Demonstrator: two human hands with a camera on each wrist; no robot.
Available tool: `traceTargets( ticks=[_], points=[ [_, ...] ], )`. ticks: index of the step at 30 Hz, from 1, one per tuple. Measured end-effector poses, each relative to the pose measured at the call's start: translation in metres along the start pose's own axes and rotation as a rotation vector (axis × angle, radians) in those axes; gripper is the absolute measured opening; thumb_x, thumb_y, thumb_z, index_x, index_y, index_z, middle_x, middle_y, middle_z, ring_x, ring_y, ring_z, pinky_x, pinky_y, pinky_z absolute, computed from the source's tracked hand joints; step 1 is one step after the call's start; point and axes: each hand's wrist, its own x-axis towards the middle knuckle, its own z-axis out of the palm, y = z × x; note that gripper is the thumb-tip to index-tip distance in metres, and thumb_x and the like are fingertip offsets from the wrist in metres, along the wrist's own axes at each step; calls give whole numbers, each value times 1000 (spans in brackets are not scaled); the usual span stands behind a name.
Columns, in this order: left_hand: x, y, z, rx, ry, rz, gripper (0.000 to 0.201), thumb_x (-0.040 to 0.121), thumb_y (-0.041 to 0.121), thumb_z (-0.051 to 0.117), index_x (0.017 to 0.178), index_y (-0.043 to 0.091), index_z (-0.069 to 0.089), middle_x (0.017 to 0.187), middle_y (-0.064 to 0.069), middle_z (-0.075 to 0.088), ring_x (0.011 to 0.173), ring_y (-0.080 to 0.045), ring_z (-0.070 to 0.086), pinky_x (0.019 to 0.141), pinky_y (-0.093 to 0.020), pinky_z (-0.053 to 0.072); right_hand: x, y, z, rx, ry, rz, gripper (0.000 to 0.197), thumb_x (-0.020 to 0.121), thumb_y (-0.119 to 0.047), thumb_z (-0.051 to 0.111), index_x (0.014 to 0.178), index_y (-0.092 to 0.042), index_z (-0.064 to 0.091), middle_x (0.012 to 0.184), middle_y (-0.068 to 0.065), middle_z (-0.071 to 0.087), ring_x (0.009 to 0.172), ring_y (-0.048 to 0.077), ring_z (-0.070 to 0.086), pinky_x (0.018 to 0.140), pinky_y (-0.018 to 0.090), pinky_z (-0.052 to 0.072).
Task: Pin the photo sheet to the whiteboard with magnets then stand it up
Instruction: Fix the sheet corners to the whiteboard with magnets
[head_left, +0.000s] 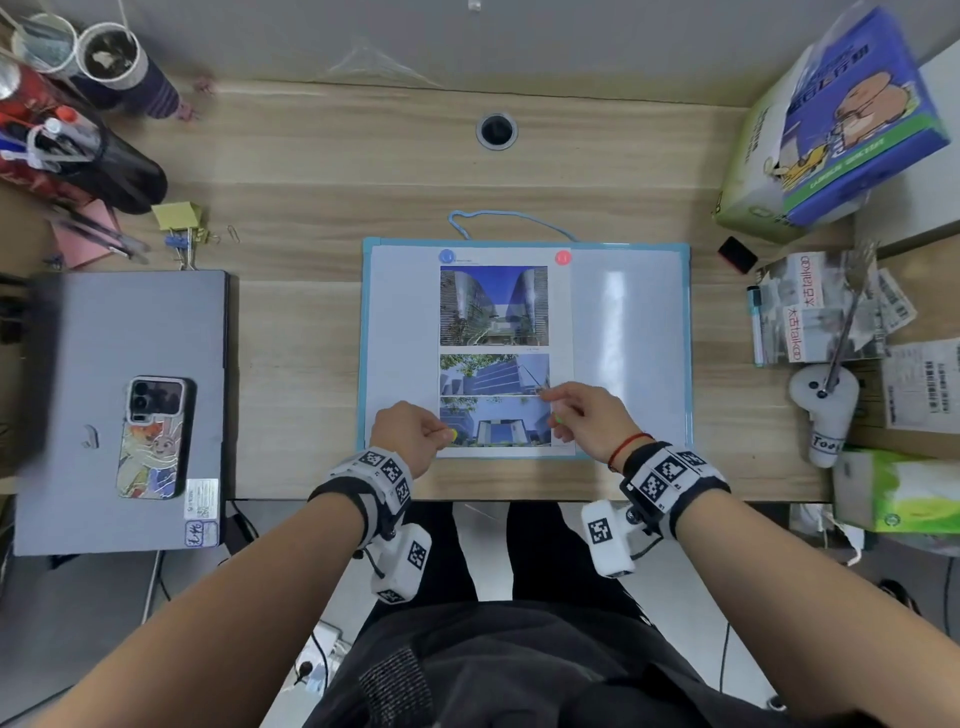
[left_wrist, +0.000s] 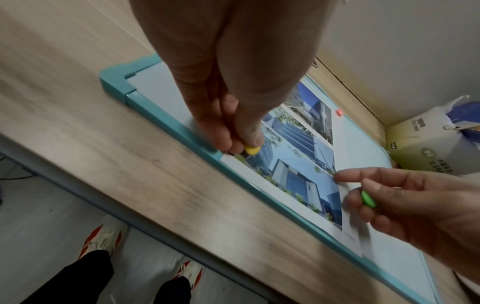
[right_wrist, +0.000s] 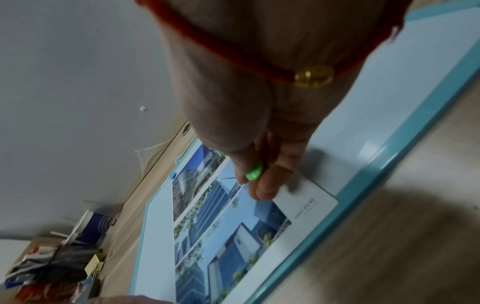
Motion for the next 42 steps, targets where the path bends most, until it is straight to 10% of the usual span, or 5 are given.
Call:
traceTargets(
  ticks=[7, 32, 37, 42],
  points=[
    [0, 0, 1, 69, 40, -27, 19, 82, 30, 74, 90, 14, 77, 91, -6, 76, 80, -15, 65, 78, -22, 50, -7, 9, -3, -169, 108, -27, 6, 77, -21, 77, 76, -18, 73, 70, 1, 74, 67, 12, 70, 66, 16, 52],
    [-3, 4, 4, 46, 69, -101, 10, 83, 23, 73, 87, 14, 73, 90, -6, 74, 75, -16, 61, 73, -23, 48, -11, 26, 5, -233, 116, -3, 7, 72, -18, 82, 77, -17, 76, 63, -18, 63, 63, -4, 59, 59, -3, 42],
    [-2, 5, 4, 53, 70, -113, 8, 82, 24, 74, 83, 17, 72, 89, -6, 74, 74, -17, 62, 70, -23, 47, -9, 28, 4, -284, 163, 23, 19, 70, -21, 83, 82, -18, 68, 67, -8, 63, 65, 7, 59, 69, 20, 48],
    [-1, 6, 2, 70, 52, -107, 9, 81, 25, 75, 83, 17, 73, 88, -5, 74, 74, -17, 63, 69, -23, 48, -8, 26, 2, -314, 147, 34, 13, 71, -24, 82, 75, -21, 70, 65, -9, 63, 66, 7, 60, 68, 18, 47]
  ],
)
